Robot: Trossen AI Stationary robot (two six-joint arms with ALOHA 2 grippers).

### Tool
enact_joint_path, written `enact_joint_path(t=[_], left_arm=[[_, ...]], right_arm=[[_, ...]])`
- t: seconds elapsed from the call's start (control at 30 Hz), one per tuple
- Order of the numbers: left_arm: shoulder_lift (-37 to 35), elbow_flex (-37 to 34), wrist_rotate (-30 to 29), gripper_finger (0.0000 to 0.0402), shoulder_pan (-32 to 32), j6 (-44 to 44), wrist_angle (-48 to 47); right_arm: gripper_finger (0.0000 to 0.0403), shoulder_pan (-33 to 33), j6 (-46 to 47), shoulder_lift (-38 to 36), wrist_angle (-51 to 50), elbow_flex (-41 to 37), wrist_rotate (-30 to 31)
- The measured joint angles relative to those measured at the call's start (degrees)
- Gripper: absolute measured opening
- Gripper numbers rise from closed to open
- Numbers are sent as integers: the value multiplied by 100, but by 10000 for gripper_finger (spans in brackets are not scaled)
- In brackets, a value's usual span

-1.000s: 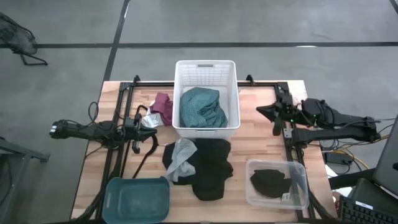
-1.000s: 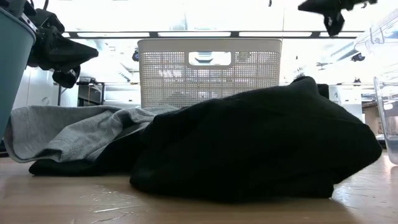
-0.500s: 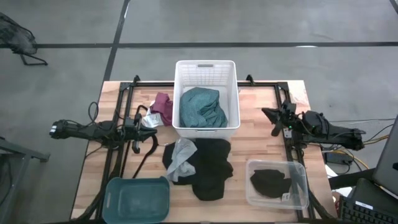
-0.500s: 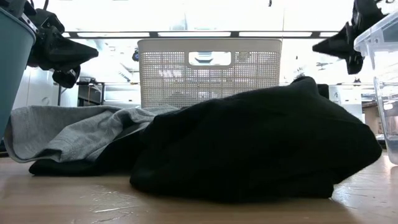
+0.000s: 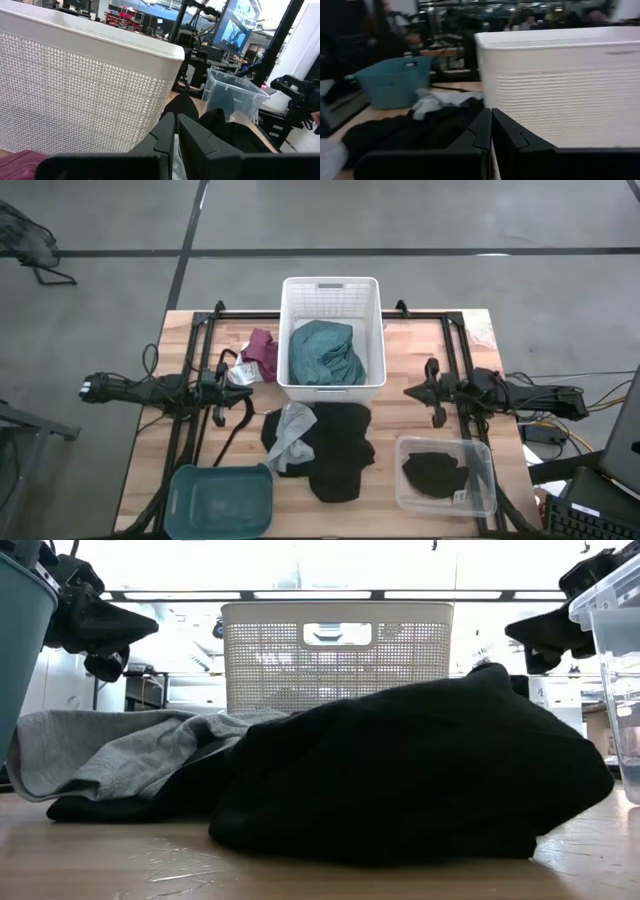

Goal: Pick & Place Cloths
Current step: Put the red underwear into the transparent bin

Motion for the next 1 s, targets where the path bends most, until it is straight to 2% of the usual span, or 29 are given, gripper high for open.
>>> enact_joint_path(t=[0.17,1.0], left_arm=[[1,0,-2,28,1,0,-4],[1,2,-2,28,2,-1,-13]], right_arm=[[9,-1,-192,-37,-43,-1,452],[9,-1,-140,50,-44,-1,456]])
